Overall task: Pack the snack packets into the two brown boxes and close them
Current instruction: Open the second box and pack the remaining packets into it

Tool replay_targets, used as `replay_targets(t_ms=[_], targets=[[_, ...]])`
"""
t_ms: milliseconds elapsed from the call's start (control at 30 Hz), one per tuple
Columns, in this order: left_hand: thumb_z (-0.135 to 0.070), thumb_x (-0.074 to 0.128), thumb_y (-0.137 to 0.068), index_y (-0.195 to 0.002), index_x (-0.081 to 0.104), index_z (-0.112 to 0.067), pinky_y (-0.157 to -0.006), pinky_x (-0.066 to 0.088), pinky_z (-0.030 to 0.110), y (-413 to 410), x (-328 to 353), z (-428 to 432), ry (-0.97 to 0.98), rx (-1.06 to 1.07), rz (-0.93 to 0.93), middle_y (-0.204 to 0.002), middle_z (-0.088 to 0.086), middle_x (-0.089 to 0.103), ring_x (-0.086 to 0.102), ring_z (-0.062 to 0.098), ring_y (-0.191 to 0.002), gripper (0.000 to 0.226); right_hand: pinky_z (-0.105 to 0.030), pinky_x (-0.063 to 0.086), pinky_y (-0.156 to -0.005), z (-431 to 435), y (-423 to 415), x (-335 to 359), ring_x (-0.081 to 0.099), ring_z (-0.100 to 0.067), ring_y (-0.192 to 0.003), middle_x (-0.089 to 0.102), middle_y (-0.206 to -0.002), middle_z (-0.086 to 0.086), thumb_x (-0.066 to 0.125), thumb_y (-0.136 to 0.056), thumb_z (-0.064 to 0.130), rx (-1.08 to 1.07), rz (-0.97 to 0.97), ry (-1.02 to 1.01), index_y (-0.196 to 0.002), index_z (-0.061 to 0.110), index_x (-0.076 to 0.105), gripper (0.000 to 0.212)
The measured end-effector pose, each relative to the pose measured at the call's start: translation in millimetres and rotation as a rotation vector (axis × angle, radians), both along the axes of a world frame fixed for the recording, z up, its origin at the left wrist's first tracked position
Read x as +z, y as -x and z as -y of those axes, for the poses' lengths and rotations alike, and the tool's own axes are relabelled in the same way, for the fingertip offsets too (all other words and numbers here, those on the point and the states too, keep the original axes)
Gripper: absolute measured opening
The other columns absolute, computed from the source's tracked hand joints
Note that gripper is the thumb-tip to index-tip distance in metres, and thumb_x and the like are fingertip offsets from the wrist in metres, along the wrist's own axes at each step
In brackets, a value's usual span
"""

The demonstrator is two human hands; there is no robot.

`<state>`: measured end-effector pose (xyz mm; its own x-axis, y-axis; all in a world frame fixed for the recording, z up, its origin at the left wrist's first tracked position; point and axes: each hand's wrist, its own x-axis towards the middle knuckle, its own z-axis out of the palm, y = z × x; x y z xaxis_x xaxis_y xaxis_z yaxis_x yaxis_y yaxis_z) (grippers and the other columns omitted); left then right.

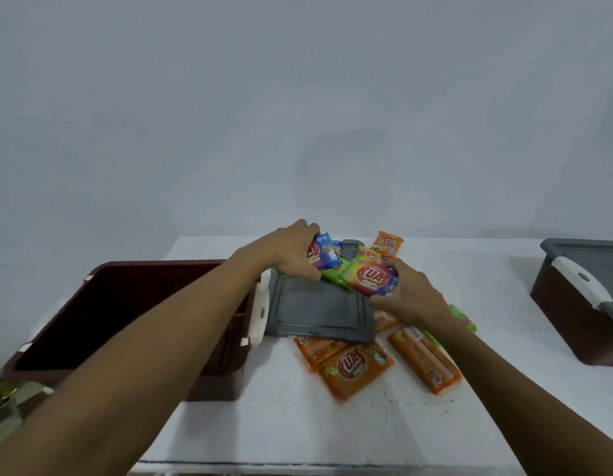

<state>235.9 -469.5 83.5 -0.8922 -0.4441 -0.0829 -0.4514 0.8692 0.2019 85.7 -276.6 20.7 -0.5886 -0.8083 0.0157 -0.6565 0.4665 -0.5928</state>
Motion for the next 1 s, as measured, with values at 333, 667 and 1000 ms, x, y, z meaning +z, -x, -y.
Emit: replay_targets(t_ms=[333,667,1000], targets=[[-0.046,0.083,-0.067,-0.108,0.044,-0.029,-0.074,0.051,0.031,-181,33,89,-0.074,0.005,0.058,-0.099,-0.006,0.061,0.060,0.012,-0.085,0.059,-0.016,0.051,-0.060,89,-112,57,0.063,-0.009,-0.084,0.062,-0.106,0.002,0.086,-0.068,0.033,0.270,0.223,0.093,-0.125,0.024,0.053,0.067],[-0.055,0.080,-0.064,-0.118,0.057,-0.024,-0.079,0.051,0.036,-231,-30,117,0.186,-0.090,0.394,-0.110,0.001,0.058,0.059,0.022,-0.094,0.066,-0.038,0.050,-0.084,173,-219,46,0.059,-0.020,-0.103,0.063,-0.110,0.002,0.071,-0.071,0.061,0.611,-0.764,-0.515,-0.119,0.027,0.059,0.060],[-0.044,0.077,-0.075,-0.125,0.055,-0.020,-0.080,0.051,0.039,-227,-68,119,0.370,-0.174,0.416,-0.119,0.004,0.058,0.061,0.025,-0.102,0.059,-0.042,0.046,-0.085,180,-226,0,0.060,-0.027,-0.109,0.063,-0.120,-0.006,0.059,-0.092,0.027,0.610,-0.859,-0.476,-0.128,0.025,0.056,0.037]])
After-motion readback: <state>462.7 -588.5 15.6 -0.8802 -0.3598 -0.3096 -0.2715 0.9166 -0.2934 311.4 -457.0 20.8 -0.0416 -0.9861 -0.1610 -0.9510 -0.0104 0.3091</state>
